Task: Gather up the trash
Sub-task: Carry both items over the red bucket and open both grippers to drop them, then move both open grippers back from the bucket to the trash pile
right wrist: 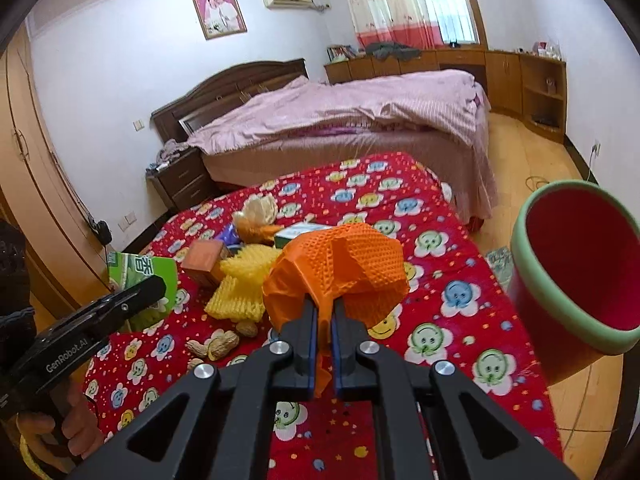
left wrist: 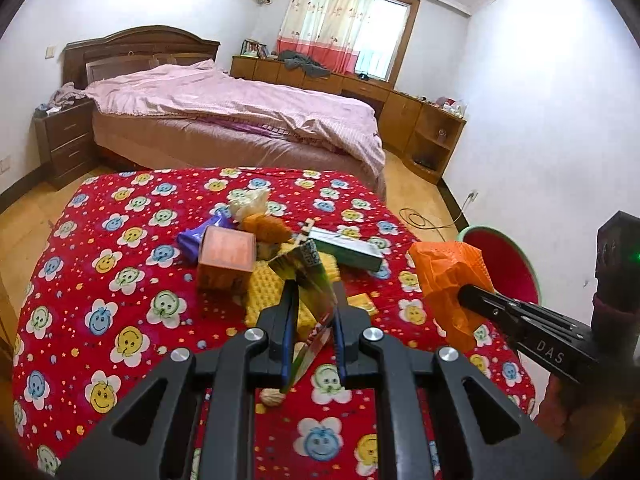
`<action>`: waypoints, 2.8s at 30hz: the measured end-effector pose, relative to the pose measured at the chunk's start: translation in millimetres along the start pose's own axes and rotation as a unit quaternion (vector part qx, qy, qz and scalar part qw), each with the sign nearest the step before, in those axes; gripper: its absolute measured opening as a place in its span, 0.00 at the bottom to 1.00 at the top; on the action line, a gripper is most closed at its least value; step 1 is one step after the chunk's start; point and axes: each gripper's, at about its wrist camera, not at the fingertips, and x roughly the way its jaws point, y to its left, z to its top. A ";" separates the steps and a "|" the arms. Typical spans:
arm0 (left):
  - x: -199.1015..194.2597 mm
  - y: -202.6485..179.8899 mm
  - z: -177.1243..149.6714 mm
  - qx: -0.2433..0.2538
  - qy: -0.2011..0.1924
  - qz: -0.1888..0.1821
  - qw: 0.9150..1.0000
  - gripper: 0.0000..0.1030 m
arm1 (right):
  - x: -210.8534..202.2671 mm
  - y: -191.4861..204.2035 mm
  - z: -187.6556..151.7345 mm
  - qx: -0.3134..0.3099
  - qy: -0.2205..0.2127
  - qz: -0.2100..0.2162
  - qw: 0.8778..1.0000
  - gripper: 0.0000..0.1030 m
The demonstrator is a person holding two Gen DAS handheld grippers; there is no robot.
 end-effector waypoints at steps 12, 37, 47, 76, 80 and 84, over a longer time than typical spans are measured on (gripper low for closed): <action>1.6 -27.6 20.3 -0.005 0.002 -0.031 0.999 0.15 | -39.5 -18.7 17.4 -0.004 -0.047 0.004 0.999 0.07; 79.4 -153.3 55.8 0.061 0.033 -0.130 0.989 0.15 | -91.3 -139.9 36.5 0.087 -0.121 -0.060 0.987 0.07; 141.2 -215.0 45.7 0.087 0.073 -0.169 0.979 0.15 | -91.6 -200.1 22.4 0.138 -0.116 -0.107 0.978 0.07; 193.9 -245.7 25.2 0.117 0.119 -0.150 0.974 0.31 | -86.5 -252.9 -6.6 0.202 -0.108 -0.154 0.961 0.25; 183.9 -235.6 26.1 0.107 0.116 -0.143 0.977 0.32 | -88.0 -248.7 -3.4 0.200 -0.113 -0.152 0.961 0.26; 171.6 -220.6 26.9 0.094 0.112 -0.131 0.981 0.31 | -92.7 -242.1 -3.5 0.194 -0.115 -0.145 0.963 0.32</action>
